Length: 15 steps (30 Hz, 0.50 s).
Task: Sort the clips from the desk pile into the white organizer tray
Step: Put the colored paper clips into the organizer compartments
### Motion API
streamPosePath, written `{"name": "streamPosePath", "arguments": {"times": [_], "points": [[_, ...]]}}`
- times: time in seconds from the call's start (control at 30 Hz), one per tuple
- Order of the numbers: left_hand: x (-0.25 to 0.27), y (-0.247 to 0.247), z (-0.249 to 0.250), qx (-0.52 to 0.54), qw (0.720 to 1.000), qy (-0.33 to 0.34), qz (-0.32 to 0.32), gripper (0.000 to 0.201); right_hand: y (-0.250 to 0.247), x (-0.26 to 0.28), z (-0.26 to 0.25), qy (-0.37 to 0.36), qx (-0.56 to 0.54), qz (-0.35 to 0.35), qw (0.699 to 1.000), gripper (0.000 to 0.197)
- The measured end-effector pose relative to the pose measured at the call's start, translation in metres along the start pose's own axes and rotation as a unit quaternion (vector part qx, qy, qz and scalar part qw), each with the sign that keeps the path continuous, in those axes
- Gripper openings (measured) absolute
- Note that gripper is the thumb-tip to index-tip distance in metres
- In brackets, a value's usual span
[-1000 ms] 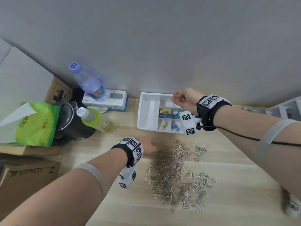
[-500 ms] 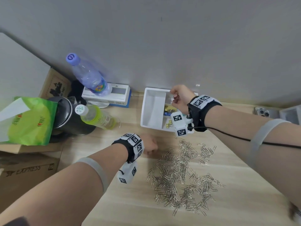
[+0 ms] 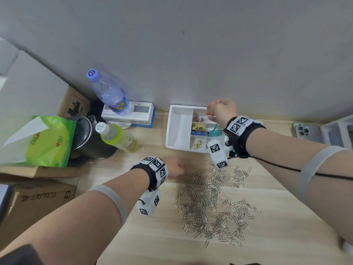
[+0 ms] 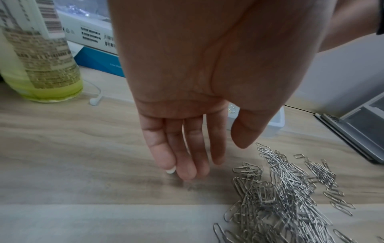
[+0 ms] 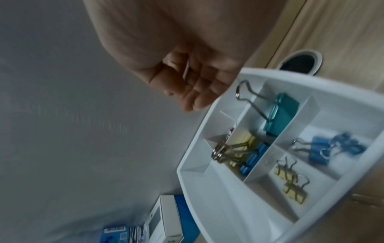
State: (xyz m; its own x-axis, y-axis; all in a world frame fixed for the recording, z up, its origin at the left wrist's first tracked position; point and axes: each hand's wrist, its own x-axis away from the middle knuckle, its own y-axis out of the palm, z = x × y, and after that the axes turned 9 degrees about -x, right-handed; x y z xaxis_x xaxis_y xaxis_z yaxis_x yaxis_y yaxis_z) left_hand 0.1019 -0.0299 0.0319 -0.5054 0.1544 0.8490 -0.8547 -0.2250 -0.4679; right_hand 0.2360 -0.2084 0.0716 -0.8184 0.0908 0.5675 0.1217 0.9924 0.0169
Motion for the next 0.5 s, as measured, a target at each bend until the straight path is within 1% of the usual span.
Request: {"name": "streamPosePath", "arguments": {"times": [0.07, 0.1, 0.13, 0.23, 0.3, 0.4, 0.43, 0.5], "points": [[0.005, 0.001, 0.003, -0.015, 1.000, -0.008, 0.007, 0.015, -0.016, 0.004, 0.002, -0.044, 0.018, 0.060, 0.997, 0.018], [0.007, 0.002, 0.006, -0.020, 1.000, -0.007, 0.014, 0.013, -0.026, 0.006, 0.003, -0.055, 0.025, 0.087, 0.994, 0.018], [0.008, 0.004, 0.008, -0.024, 0.999, -0.006, 0.021, 0.016, -0.037, 0.006, 0.006, -0.065, 0.031, 0.109, 0.991, 0.017], [0.004, 0.016, 0.015, -0.024, 0.999, 0.003, 0.049, 0.040, -0.077, 0.016, 0.023, -0.062, 0.103, 0.173, 0.977, 0.018], [0.002, 0.023, 0.021, -0.018, 0.998, -0.002, 0.061, 0.050, -0.108, 0.025, 0.043, -0.025, 0.184, 0.174, 0.967, 0.025], [0.000, 0.033, 0.028, -0.012, 0.997, -0.005, 0.080, 0.065, -0.144, 0.036, 0.078, 0.042, 0.320, 0.131, 0.938, 0.027], [-0.001, 0.036, 0.029, -0.020, 0.996, -0.002, 0.090, 0.069, -0.150, 0.040, 0.088, 0.055, 0.357, 0.118, 0.925, 0.029], [-0.002, 0.044, 0.033, -0.028, 0.993, 0.002, 0.110, 0.074, -0.155, 0.049, 0.108, 0.059, 0.412, 0.099, 0.904, 0.036]]}}
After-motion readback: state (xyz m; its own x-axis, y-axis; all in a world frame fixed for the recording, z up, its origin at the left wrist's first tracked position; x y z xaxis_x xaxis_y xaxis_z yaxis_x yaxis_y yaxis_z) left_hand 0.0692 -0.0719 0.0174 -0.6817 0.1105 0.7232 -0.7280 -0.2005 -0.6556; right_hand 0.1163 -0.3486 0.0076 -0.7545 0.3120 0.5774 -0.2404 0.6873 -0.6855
